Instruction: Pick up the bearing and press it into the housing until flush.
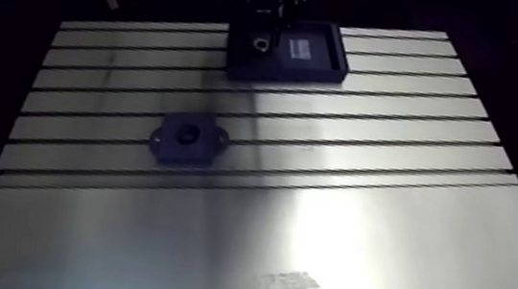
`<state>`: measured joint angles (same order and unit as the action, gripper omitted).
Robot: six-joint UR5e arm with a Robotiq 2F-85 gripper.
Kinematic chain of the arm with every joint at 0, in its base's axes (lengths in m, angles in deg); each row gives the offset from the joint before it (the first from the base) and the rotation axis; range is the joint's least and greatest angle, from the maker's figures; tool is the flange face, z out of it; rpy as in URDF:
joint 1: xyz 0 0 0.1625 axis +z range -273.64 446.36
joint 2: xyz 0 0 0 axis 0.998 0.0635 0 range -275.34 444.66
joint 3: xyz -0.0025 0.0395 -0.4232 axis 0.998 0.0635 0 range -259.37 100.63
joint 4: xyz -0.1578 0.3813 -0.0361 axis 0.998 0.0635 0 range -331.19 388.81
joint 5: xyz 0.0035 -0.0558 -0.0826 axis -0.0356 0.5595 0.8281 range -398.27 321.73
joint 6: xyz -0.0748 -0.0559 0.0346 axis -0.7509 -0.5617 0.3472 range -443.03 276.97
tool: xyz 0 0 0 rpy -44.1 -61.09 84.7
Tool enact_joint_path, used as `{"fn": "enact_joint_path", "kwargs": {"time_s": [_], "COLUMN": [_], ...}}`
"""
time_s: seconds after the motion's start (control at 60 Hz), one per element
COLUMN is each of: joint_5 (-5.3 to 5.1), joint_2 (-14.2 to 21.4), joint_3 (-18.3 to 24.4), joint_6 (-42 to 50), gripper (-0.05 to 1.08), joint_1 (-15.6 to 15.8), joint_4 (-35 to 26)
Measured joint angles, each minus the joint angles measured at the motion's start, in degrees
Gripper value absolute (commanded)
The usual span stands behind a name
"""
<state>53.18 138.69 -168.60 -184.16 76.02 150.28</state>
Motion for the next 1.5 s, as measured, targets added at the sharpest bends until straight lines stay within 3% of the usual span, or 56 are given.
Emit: {"fn": "enact_joint_path", "kwargs": {"time_s": [0.317,0.683,1.133,1.5], "joint_5": [-0.24,-0.34,-0.12,-0.07], "joint_2": [2.2,9.0,17.6,23.1], "joint_3": [-0.4,-3.2,-11.0,-17.8], "joint_6": [-0.1,-0.4,-0.6,-0.9], "gripper": [0.61,0.66,0.71,0.75], "joint_1": [0.0,0.1,0.6,3.2], "joint_4": [-0.5,-2.5,-3.2,-2.7]}}
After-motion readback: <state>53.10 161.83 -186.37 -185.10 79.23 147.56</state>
